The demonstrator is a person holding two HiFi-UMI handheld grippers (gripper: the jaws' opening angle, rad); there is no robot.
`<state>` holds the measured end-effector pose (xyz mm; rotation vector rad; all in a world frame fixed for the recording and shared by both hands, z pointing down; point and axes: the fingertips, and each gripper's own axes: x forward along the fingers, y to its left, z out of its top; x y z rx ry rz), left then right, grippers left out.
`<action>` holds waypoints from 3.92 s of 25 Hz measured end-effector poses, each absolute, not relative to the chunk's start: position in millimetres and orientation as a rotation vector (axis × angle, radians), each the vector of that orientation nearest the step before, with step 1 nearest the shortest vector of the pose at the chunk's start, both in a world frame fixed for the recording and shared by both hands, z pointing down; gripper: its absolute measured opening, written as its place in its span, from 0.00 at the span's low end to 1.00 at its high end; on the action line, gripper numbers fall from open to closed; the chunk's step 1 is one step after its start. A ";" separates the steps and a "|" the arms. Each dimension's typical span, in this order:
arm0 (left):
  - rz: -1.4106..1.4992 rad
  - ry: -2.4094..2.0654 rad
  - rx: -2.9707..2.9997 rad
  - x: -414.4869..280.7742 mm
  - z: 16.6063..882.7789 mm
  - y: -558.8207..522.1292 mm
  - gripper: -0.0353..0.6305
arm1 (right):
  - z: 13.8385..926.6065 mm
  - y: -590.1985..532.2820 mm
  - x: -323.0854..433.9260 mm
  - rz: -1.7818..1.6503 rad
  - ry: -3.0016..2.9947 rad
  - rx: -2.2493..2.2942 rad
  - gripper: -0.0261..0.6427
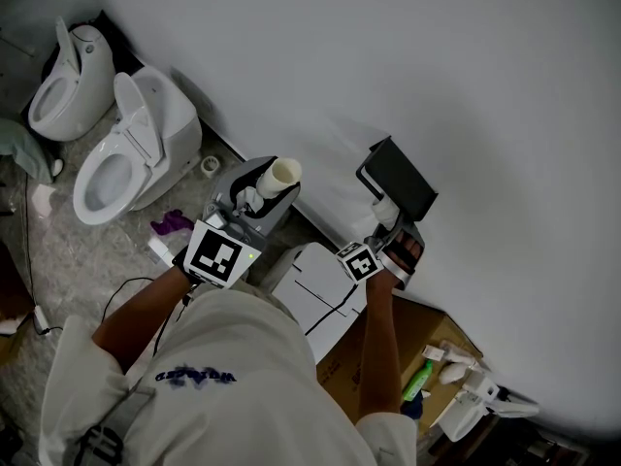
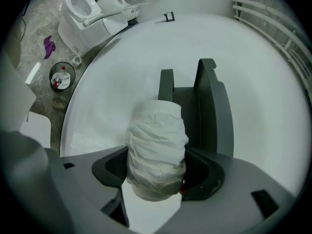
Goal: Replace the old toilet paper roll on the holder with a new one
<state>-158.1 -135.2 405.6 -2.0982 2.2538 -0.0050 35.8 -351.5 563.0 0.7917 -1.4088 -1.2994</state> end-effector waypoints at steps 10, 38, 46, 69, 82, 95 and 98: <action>0.000 2.277 -2.072 -161.8 405.5 -132.1 0.35 | 567.3 -351.0 28.4 -1.307 -1.428 0.779 0.50; 0.000 2.227 -2.192 -160.0 425.1 -148.1 0.35 | 573.6 -343.6 6.1 -1.316 -1.410 0.812 0.49; -0.009 2.219 -2.211 -156.9 428.5 -147.3 0.35 | 572.0 -338.4 -2.7 -1.330 -1.414 0.813 0.49; 0.022 2.217 -2.205 -154.9 425.1 -149.2 0.35 | 569.5 -335.8 -15.1 -1.357 -1.417 0.810 0.50; 0.014 2.244 -2.174 -159.7 424.4 -142.4 0.35 | 567.9 -335.3 -21.7 -1.380 -1.425 0.813 0.50; 0.008 2.248 -2.181 -159.1 426.7 -139.5 0.35 | 569.4 -334.9 -30.2 -1.382 -1.427 0.804 0.50; 0.003 2.245 -2.182 -158.5 427.3 -138.6 0.35 | 570.6 -334.8 -32.0 -1.379 -1.431 0.801 0.50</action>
